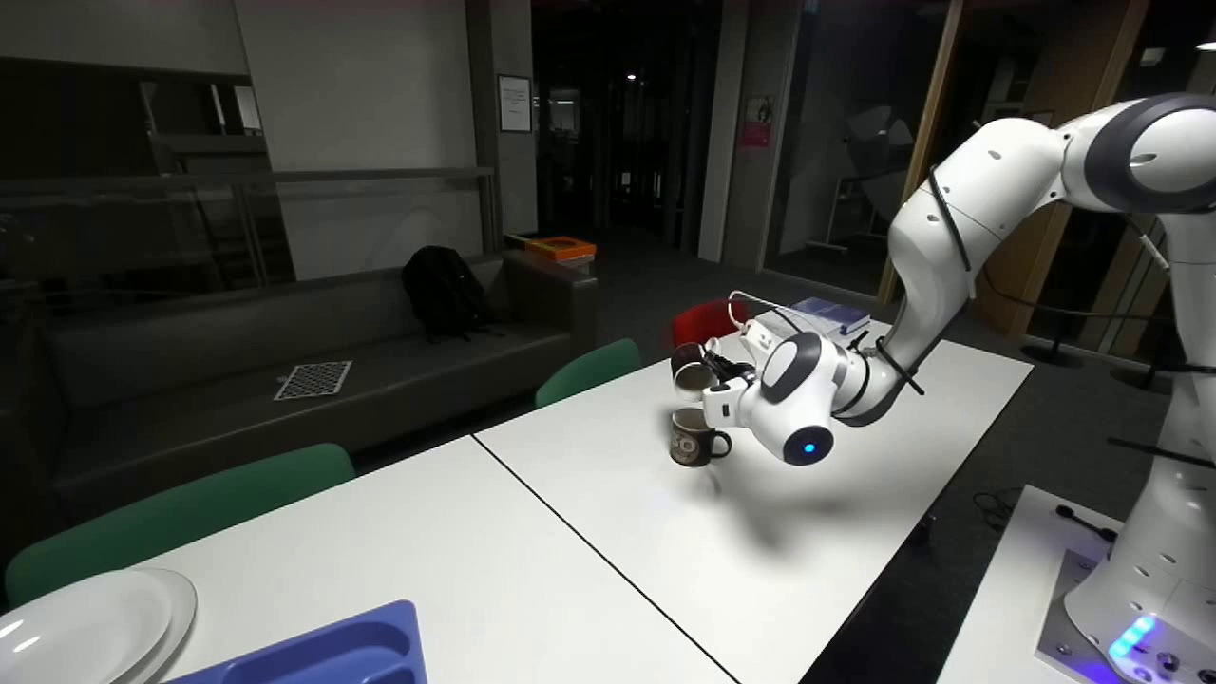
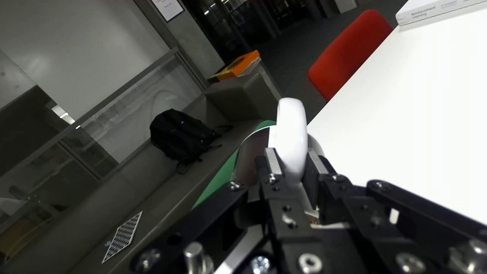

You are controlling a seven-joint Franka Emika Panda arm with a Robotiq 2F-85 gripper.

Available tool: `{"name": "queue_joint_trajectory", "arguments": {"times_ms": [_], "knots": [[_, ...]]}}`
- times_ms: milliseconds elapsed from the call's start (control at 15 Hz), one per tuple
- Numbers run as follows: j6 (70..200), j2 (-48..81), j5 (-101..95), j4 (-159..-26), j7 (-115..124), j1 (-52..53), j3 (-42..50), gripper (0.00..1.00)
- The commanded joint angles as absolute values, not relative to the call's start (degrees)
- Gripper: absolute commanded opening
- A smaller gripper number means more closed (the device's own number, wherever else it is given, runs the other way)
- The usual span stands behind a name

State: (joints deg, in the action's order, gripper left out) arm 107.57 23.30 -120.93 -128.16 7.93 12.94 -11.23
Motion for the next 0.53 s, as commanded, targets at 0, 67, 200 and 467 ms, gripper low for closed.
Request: {"name": "queue_joint_trajectory", "arguments": {"times_ms": [0,67,200,467], "knots": [[103.3,21.2,-121.6,-130.2,6.6,13.5,-11.5,0.05],[102.9,21.2,-121.6,-130.4,6.3,13.6,-11.4,0.05],[101.9,21.4,-121.6,-130.7,5.9,13.6,-11.4,0.05],[100.5,21.6,-121.7,-131.0,4.8,13.9,-11.5,0.05]]}}
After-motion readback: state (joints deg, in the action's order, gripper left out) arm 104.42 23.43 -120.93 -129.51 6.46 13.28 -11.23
